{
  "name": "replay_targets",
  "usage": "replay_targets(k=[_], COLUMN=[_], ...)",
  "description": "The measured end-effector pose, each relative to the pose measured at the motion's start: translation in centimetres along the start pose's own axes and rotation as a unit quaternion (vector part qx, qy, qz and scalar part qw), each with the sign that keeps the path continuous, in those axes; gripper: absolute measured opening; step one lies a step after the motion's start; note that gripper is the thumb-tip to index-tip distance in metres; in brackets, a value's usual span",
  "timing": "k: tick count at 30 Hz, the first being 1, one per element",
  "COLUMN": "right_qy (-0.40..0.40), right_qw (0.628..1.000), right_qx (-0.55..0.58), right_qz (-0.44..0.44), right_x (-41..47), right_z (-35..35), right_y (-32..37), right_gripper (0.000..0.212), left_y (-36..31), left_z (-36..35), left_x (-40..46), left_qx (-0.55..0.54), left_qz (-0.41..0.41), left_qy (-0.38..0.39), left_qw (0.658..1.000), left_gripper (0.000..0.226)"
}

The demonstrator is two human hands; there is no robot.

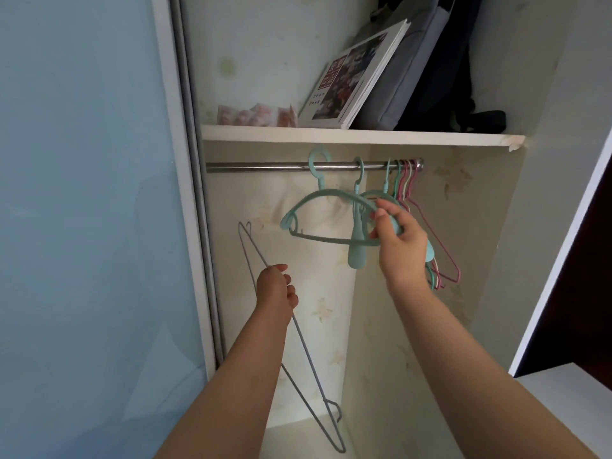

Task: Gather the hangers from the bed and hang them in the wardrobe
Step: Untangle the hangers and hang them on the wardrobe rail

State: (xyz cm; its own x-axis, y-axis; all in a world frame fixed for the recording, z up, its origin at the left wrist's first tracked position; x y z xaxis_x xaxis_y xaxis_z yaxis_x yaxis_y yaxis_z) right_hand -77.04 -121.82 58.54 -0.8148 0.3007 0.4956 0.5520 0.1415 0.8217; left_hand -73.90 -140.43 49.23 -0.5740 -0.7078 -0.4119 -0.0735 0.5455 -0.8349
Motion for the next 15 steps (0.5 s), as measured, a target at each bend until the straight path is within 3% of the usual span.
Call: replay_targets(k=[15], right_qy=[-0.074], right_qw=[0.985], right_qx=[0.052], right_qz=[-0.146], right_x=[7.9], right_z=[3.0], right_y=[-4.5], right_gripper=[0.016], left_y=[1.0], left_z=[-1.9], left_x=[-0.1], left_qx=[0.019], left_qz=[-0.003], left_qy=[0.054], left_qw=[0.998], left_gripper=[0.027])
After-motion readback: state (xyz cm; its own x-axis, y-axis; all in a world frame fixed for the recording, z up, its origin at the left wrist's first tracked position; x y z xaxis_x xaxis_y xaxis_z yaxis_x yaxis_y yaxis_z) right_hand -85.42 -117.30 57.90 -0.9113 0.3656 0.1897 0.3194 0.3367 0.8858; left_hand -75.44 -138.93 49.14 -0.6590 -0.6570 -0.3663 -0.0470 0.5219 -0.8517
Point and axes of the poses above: each hand's wrist, its own x-axis towards the middle knuckle, its own z-axis out of the back of the hand, y = z × x, the point moved 3 cm from there along x, towards the middle knuckle, and after that the axes turned 12 degrees about -y, right-handed, at the moved point
